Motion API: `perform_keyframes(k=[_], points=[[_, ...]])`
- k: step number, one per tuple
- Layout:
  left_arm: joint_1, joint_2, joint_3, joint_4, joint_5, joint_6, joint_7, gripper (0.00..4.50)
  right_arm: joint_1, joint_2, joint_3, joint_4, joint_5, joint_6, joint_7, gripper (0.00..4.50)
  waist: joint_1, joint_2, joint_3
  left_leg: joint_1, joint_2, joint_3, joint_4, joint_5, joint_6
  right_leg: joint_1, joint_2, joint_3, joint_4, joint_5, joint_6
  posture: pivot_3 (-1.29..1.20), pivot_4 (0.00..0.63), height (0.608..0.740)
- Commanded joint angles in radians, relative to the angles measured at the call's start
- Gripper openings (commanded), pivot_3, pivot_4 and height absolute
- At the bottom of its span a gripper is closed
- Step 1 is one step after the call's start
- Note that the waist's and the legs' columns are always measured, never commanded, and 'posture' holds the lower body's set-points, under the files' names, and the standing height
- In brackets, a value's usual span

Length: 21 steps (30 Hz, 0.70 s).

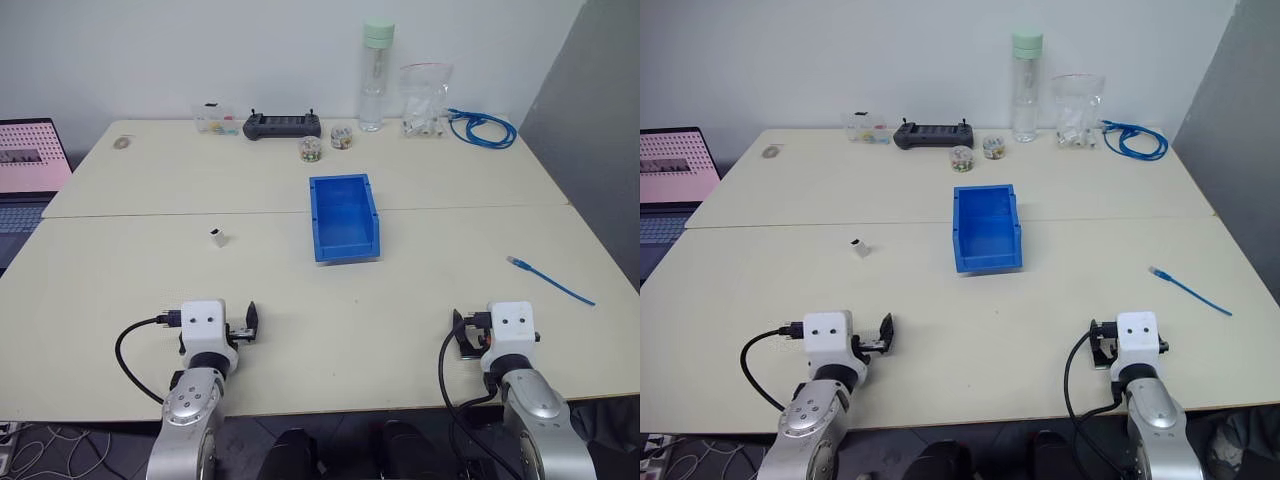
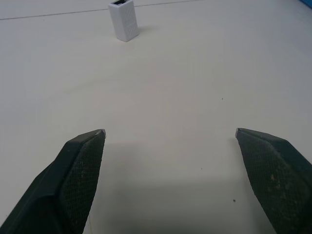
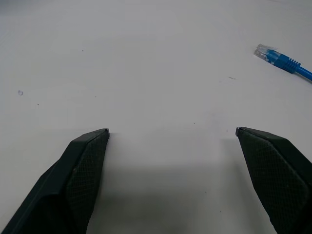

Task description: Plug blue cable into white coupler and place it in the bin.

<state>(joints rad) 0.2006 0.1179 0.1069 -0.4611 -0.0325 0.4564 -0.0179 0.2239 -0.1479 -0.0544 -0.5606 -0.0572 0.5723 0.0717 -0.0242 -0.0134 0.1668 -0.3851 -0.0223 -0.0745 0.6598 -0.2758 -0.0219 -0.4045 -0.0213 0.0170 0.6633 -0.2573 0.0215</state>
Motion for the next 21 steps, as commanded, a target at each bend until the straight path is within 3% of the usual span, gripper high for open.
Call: perform_keyframes(k=[1, 14, 21], points=[[-0.004, 0.007, 0.001, -0.018, 0.013, -0.011, 0.002, 4.5, -0.01, -0.003, -0.006, -0.026, 0.006, -0.025, 0.002, 4.42, 0.0, 0.0, 0.0, 0.0, 0.0, 0.0, 0.0, 0.0, 0.0, 0.0, 0.0, 0.0, 0.0, 0.0, 0.0, 0.0, 0.15, 0.74], [0.001, -0.002, -0.004, -0.03, -0.016, -0.012, -0.016, 4.5, -0.034, -0.017, -0.019, -0.006, 0.009, -0.038, 0.02, 4.42, 0.0, 0.0, 0.0, 0.0, 0.0, 0.0, 0.0, 0.0, 0.0, 0.0, 0.0, 0.0, 0.0, 0.0, 0.0, 0.0, 0.15, 0.74], [-0.028, 0.052, -0.05, -0.041, -0.058, -0.008, -0.132, 4.5, -0.078, -0.041, -0.128, 0.006, 0.086, 0.018, 0.054, 4.42, 0.0, 0.0, 0.0, 0.0, 0.0, 0.0, 0.0, 0.0, 0.0, 0.0, 0.0, 0.0, 0.0, 0.0, 0.0, 0.0, 0.15, 0.74]])
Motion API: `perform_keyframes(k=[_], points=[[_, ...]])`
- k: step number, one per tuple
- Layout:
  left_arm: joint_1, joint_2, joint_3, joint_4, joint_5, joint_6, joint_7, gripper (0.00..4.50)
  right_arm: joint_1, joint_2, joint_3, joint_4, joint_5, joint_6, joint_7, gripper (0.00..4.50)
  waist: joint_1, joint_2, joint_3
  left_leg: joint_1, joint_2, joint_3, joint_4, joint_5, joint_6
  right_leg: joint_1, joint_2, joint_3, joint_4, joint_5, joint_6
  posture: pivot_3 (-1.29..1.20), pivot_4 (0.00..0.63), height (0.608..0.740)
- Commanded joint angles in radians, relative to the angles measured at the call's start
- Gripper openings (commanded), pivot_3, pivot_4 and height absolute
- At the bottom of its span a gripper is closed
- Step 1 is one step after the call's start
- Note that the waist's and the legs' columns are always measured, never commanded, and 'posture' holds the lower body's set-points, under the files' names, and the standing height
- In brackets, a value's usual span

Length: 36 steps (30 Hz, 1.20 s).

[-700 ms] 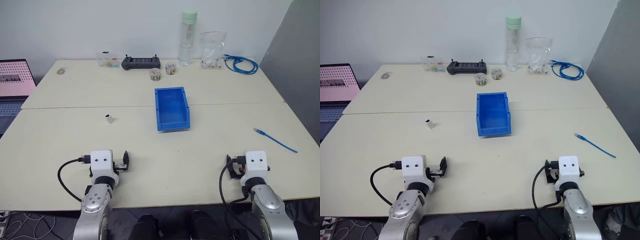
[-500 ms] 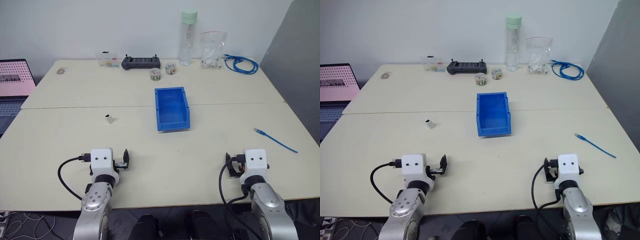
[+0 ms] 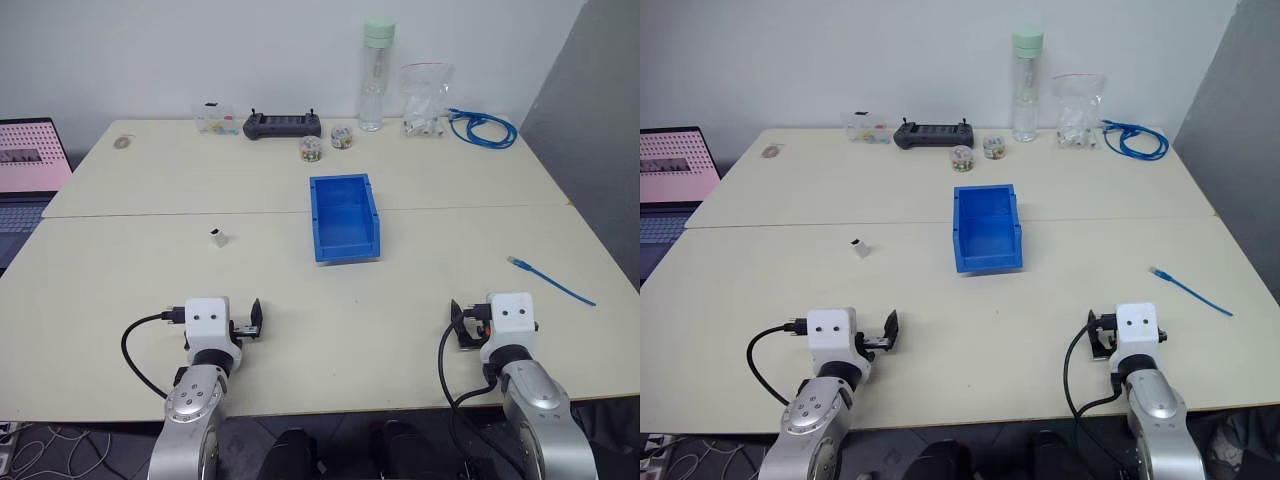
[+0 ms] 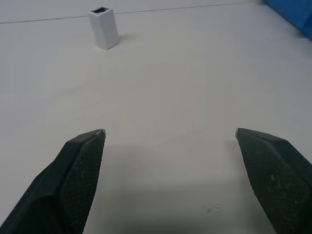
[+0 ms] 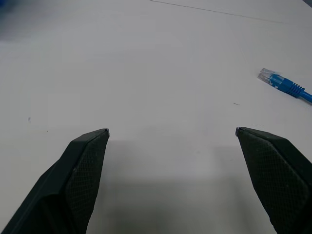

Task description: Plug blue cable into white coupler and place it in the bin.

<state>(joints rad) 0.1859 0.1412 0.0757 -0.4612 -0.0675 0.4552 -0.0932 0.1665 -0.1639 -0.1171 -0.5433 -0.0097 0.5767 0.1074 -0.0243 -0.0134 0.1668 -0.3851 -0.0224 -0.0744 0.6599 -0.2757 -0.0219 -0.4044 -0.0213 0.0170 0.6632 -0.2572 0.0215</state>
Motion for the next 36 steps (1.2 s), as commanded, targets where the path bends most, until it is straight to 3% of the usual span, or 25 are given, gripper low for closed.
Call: perform_keyframes(k=[1, 4, 7, 14, 18, 25, 30, 36], points=[[-0.061, 0.108, -0.094, -0.049, -0.015, -0.068, -0.179, 4.5, -0.03, -0.07, -0.1, 0.011, 0.054, 0.006, 0.055, 4.42, -0.001, 0.0, 0.0, 0.0, 0.0, 0.0, 0.0, 0.0, 0.0, 0.0, 0.0, 0.0, 0.0, 0.0, 0.0, 0.0, 0.15, 0.74], [-0.198, 0.233, -0.218, -0.033, -0.061, -0.121, -0.424, 4.5, -0.049, -0.19, -0.162, 0.076, 0.106, -0.016, 0.169, 4.42, 0.01, 0.0, 0.002, -0.001, -0.001, 0.0, 0.0, 0.0, 0.0, 0.0, 0.002, -0.002, 0.0, 0.0, 0.0, 0.0, 0.15, 0.74], [-0.307, 0.269, -0.269, 0.027, -0.116, -0.137, -0.55, 4.5, -0.078, -0.283, -0.193, 0.147, 0.166, -0.043, 0.272, 4.42, 0.013, 0.003, 0.0, 0.001, -0.002, 0.004, 0.001, 0.001, 0.001, 0.002, 0.002, -0.001, 0.0, 0.0, 0.0, 0.0, 0.15, 0.74], [-0.594, 0.242, -0.432, 0.259, -0.153, -0.172, -0.831, 4.5, -0.238, -0.558, -0.228, 0.555, 0.24, -0.216, 0.591, 4.42, -0.005, 0.003, 0.001, 0.002, -0.001, 0.011, 0.0, 0.0, 0.002, 0.001, 0.003, 0.001, 0.0, 0.0, 0.001, 0.0, 0.15, 0.74], [-0.754, 0.151, -0.503, 0.429, -0.126, -0.236, -0.915, 4.5, -0.385, -0.683, -0.176, 0.87, 0.203, -0.327, 0.717, 4.42, -0.003, 0.003, 0.001, 0.002, -0.002, 0.015, 0.002, 0.001, 0.003, 0.002, 0.004, 0.002, 0.001, 0.001, 0.001, 0.0, 0.15, 0.74], [-0.831, 0.045, -0.521, 0.525, -0.144, -0.275, -0.972, 4.5, -0.604, -0.724, -0.093, 1.254, 0.162, -0.437, 0.828, 4.42, -0.008, 0.003, 0.002, 0.002, 0.001, 0.024, 0.001, 0.001, 0.003, 0.001, 0.003, 0.004, 0.001, 0.004, -0.003, 0.0, 0.15, 0.74], [-0.811, 0.058, -0.533, 0.45, -0.187, -0.2, -1.036, 4.5, -0.724, -0.72, -0.081, 1.425, 0.184, -0.385, 0.93, 4.42, -0.007, 0.003, 0.002, 0.002, 0.001, 0.023, 0.002, 0.001, 0.004, 0.001, 0.003, 0.005, 0.002, 0.004, -0.003, 0.0, 0.15, 0.74], [-0.788, 0.091, -0.537, 0.392, -0.186, -0.153, -1.044, 4.5, -0.808, -0.72, -0.048, 1.587, 0.143, -0.412, 0.954, 4.42, -0.005, 0.003, 0.002, 0.002, 0.001, 0.023, 0.002, 0.001, 0.004, 0.001, 0.002, 0.007, 0.002, 0.004, -0.002, 0.0, 0.15, 0.74]])
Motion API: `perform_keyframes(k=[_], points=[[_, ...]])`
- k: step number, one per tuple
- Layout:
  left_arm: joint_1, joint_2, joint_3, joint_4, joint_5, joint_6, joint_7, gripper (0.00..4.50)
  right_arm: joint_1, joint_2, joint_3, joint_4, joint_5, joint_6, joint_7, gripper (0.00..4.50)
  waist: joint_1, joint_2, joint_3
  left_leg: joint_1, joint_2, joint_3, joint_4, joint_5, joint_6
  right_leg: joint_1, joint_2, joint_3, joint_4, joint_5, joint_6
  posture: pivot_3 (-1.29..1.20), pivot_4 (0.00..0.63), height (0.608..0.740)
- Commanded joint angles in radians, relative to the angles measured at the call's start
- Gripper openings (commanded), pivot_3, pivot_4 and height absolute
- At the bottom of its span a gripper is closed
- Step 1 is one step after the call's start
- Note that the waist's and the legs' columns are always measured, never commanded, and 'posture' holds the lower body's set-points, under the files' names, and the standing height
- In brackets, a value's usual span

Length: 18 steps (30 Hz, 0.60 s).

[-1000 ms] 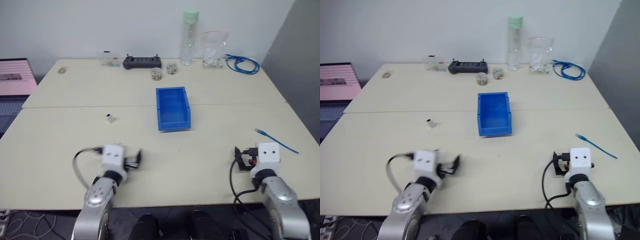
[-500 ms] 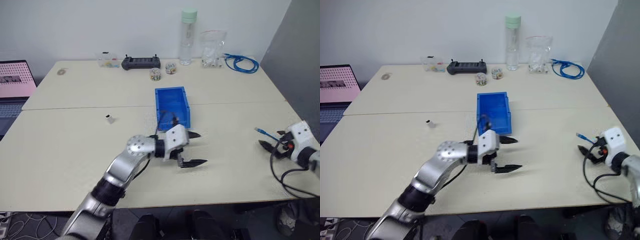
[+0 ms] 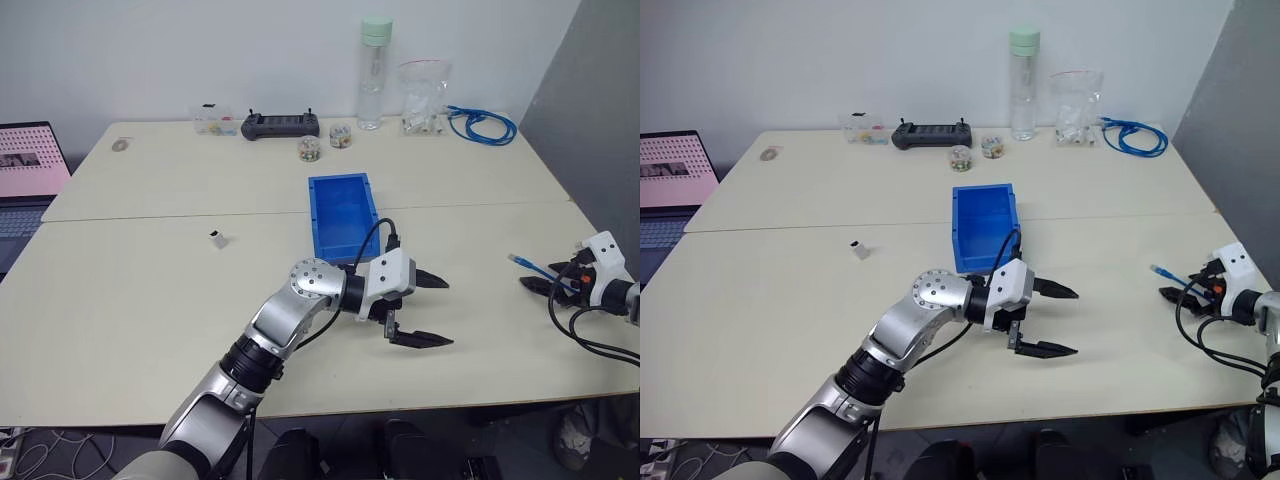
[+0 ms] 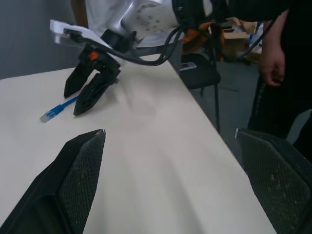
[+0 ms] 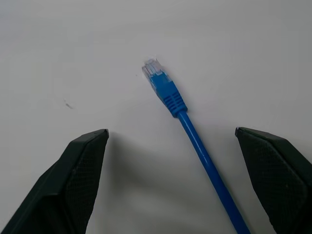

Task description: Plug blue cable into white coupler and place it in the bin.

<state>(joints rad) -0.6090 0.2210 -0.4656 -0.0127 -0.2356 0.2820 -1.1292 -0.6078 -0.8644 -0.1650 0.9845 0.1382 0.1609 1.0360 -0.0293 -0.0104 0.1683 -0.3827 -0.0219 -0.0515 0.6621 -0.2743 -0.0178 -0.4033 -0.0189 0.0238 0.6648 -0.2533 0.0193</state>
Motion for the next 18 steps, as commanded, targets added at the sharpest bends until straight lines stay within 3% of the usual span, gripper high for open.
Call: perform_keyframes(k=[1, 5, 18], points=[[0.007, 0.016, 0.005, -0.059, -0.018, 0.025, -0.01, 4.5, -0.046, -0.019, -0.004, 0.074, 0.0, 0.019, 0.036, 4.42, -0.001, 0.0, 0.0, 0.0, 0.0, 0.0, 0.0, 0.0, 0.0, 0.0, 0.0, 0.0, 0.0, 0.0, 0.0, 0.0, 0.15, 0.74], [0.002, 0.023, 0.011, -0.069, -0.028, 0.055, -0.011, 4.5, -0.078, -0.021, -0.009, 0.116, 0.006, 0.051, 0.066, 3.93, 0.0, 0.0, 0.0, 0.0, 0.0, -0.001, 0.0, 0.0, 0.0, 0.0, 0.0, 0.001, 0.0, 0.0, 0.0, 0.0, 0.15, 0.74], [-0.025, 0.009, 0.019, -0.048, -0.035, 0.066, -0.019, 4.5, -0.07, -0.021, 0.004, 0.1, -0.006, 0.056, 0.104, 0.57, -0.001, 0.0, 0.0, 0.002, 0.0, 0.002, 0.0, 0.0, 0.0, 0.0, 0.0, 0.009, 0.0, 0.001, 0.002, 0.0, 0.15, 0.74]])
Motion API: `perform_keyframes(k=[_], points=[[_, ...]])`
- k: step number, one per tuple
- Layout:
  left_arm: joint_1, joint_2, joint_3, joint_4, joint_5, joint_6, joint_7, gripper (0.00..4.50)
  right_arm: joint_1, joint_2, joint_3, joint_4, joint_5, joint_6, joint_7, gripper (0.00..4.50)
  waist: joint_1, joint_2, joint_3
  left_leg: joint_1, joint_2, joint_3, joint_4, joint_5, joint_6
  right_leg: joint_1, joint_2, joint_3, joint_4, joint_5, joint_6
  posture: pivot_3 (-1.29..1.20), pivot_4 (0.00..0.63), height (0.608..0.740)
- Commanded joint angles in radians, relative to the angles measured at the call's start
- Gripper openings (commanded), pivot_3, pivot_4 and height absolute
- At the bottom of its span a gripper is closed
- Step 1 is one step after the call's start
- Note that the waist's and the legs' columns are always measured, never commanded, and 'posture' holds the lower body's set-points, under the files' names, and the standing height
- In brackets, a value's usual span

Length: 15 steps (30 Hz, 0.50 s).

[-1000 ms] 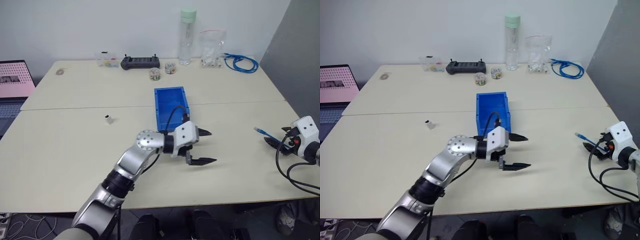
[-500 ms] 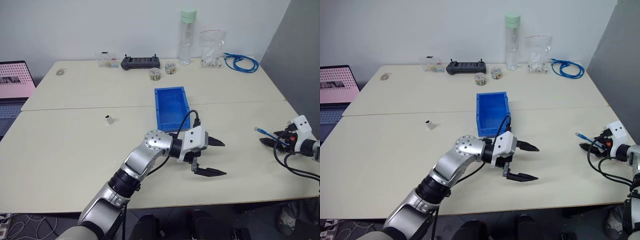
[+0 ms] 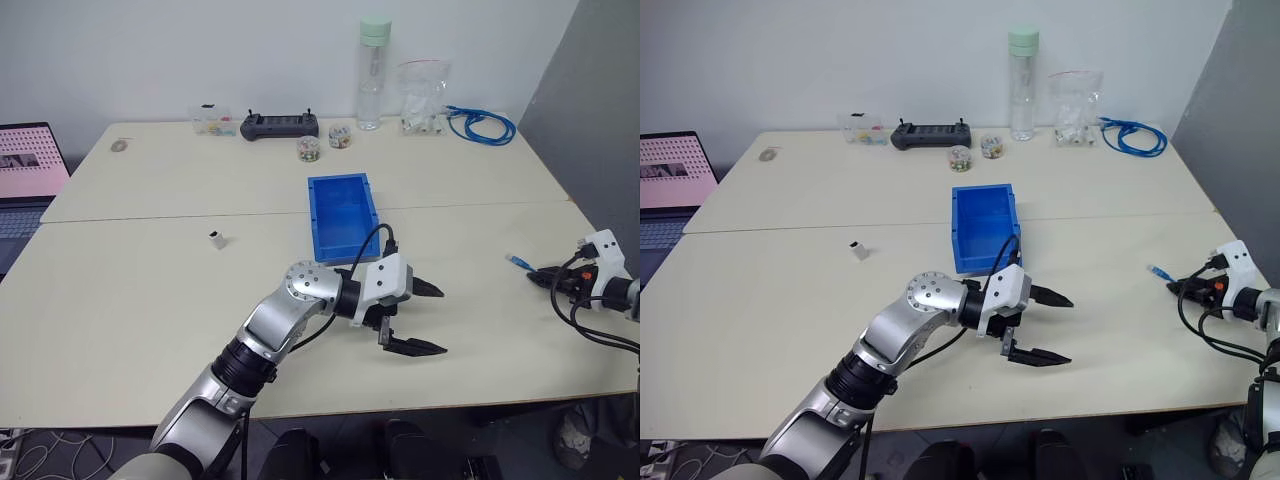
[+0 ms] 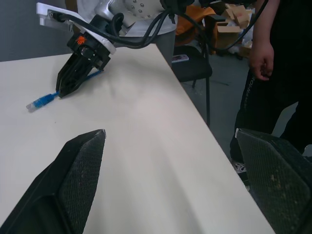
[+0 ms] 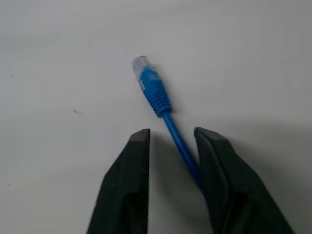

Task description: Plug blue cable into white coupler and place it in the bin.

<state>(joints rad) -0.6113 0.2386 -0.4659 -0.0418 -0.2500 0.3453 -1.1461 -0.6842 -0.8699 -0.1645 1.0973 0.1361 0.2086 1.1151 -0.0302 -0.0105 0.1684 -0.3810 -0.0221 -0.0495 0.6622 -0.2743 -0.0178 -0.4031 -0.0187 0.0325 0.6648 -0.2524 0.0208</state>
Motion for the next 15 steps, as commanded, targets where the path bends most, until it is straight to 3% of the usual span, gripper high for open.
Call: perform_keyframes(k=[1, 3, 10, 12, 15], points=[[-0.022, -0.009, 0.018, -0.019, -0.022, 0.003, -0.003, 4.5, 0.009, -0.015, 0.005, -0.015, -0.004, 0.008, 0.026, 0.34, 0.0, 0.0, 0.0, 0.0, 0.0, 0.0, 0.0, 0.0, 0.0, 0.0, 0.0, 0.0, 0.0, 0.0, 0.0, 0.0, 0.15, 0.74], [-0.023, -0.009, 0.015, -0.019, -0.023, 0.003, -0.002, 4.5, 0.012, -0.016, 0.006, -0.014, -0.006, 0.005, 0.029, 0.04, 0.0, 0.0, 0.0, 0.0, 0.0, 0.0, 0.0, 0.0, 0.0, 0.0, 0.0, 0.0, 0.0, 0.0, 0.0, 0.0, 0.15, 0.74], [-0.017, -0.003, 0.015, -0.015, -0.02, -0.004, -0.003, 4.5, 0.029, -0.015, 0.014, -0.036, -0.011, -0.008, 0.044, 0.04, 0.0, 0.0, 0.0, 0.0, 0.0, 0.001, 0.0, 0.0, 0.0, 0.0, 0.0, 0.001, 0.0, 0.0, 0.0, 0.0, 0.15, 0.74], [-0.018, 0.01, 0.025, -0.016, -0.016, -0.008, -0.001, 4.5, 0.036, -0.008, 0.011, -0.092, 0.005, 0.017, 0.056, 0.04, 0.0, 0.0, 0.0, 0.0, 0.0, 0.001, 0.0, 0.0, 0.0, 0.0, 0.0, 0.001, 0.0, 0.0, 0.0, 0.0, 0.15, 0.74], [-0.011, 0.056, 0.073, -0.026, -0.021, -0.01, 0.011, 4.5, 0.084, 0.021, 0.018, -0.359, 0.079, 0.154, 0.102, 0.04, -0.003, 0.0, 0.0, 0.0, 0.0, 0.001, 0.0, 0.0, 0.0, 0.0, 0.0, 0.002, 0.0, 0.0, 0.0, 0.0, 0.15, 0.74]])
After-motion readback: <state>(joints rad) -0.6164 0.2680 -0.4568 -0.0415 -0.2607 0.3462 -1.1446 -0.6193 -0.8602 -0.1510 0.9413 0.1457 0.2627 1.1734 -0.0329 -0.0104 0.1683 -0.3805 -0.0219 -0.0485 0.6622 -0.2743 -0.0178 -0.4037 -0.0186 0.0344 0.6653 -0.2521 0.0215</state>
